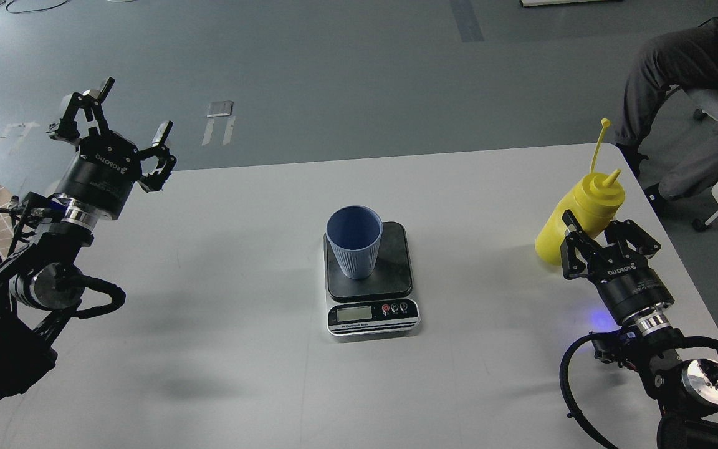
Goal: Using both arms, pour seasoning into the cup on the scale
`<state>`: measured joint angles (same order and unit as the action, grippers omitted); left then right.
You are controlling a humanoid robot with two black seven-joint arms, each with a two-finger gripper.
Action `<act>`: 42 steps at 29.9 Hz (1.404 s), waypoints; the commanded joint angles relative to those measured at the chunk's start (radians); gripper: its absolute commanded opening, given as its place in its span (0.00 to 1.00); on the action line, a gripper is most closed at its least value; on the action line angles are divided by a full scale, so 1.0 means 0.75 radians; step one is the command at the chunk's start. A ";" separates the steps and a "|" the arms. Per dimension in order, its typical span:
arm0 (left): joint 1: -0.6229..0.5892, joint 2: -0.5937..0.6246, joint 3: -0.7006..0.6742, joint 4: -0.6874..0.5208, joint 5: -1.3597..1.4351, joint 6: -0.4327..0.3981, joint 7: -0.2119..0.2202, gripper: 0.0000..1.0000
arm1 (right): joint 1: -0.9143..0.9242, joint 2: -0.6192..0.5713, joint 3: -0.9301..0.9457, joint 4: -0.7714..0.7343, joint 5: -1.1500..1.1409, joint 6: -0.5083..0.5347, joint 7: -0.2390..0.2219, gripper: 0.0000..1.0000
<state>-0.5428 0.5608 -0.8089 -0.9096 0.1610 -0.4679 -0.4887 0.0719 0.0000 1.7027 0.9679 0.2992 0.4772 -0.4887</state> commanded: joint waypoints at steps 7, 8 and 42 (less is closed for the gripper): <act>-0.002 -0.001 -0.001 0.000 0.000 0.000 0.000 0.98 | -0.016 0.000 -0.002 0.022 0.000 0.002 0.000 0.99; -0.002 -0.001 -0.001 0.000 0.000 0.000 0.000 0.98 | -0.024 0.000 -0.002 0.027 -0.002 0.004 0.000 1.00; -0.021 0.005 -0.001 0.000 0.004 -0.024 0.000 0.98 | -0.162 -0.232 -0.037 0.808 -0.029 0.015 0.000 1.00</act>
<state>-0.5538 0.5642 -0.8115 -0.9082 0.1635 -0.4732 -0.4887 -0.1236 -0.0692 1.6776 1.5860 0.2791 0.4888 -0.4887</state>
